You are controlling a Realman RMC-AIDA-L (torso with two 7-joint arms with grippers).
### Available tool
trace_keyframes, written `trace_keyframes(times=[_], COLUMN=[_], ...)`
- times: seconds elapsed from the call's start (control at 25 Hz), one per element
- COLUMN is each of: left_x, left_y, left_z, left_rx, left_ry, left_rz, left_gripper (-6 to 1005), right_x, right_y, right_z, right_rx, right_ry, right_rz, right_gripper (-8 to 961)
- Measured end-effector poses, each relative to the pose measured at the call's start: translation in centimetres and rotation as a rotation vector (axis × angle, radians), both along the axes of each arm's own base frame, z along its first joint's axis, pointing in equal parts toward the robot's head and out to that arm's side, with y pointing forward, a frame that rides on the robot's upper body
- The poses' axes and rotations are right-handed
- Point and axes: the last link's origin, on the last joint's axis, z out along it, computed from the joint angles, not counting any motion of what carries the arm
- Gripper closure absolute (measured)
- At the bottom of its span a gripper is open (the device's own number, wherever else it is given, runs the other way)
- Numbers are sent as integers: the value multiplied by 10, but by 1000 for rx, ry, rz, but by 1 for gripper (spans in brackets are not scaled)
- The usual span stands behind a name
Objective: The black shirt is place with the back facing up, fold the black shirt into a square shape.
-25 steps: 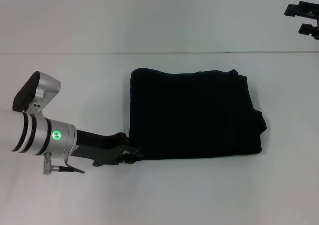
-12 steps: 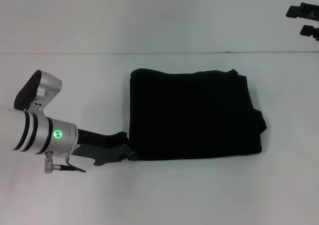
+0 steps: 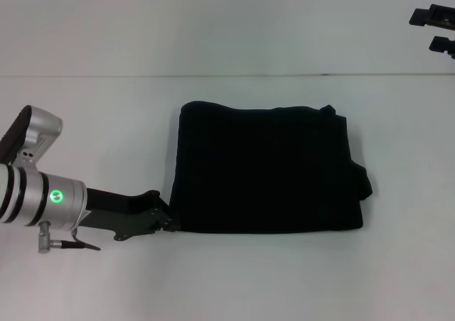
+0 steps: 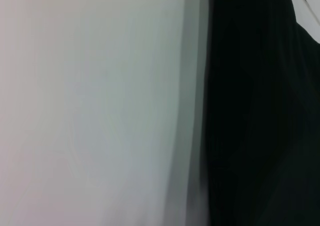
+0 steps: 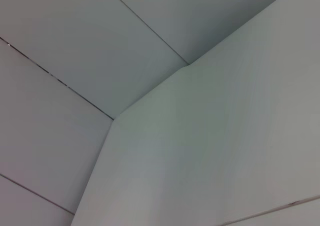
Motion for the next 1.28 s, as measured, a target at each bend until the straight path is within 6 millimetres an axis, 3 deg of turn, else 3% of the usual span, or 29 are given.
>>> trace_keyframes(times=[0.48, 0.6, 0.72, 0.84, 0.92, 1.08, 1.28], left_x=[-2, -9, -18, -11, -4, 8, 24], left_y=[0, -3, -6, -11, -14, -9, -5], left_z=[11, 23, 50, 67, 67, 64, 51], left_rx=[1, 22, 104, 172, 193, 241, 278], left_ry=[-11, -23, -60, -102, -84, -16, 22], left_rz=[-6, -1, -40, -279, -507, -802, -1033], left_gripper=[882, 870, 857, 844, 754, 580, 387], right_x=[2, 2, 1, 3, 9, 26, 37], right_y=[-1, -3, -12, -34, -49, -80, -104], right_z=[0, -1, -4, -23, -37, -68, -93], right_rx=[0, -7, -24, -54, -51, -22, -38], right_ry=[-3, -18, -107, -262, -335, -380, -384], right_rz=[0, 22, 153, 404, 528, 626, 658], right_gripper=[62, 62, 62, 62, 62, 62, 63])
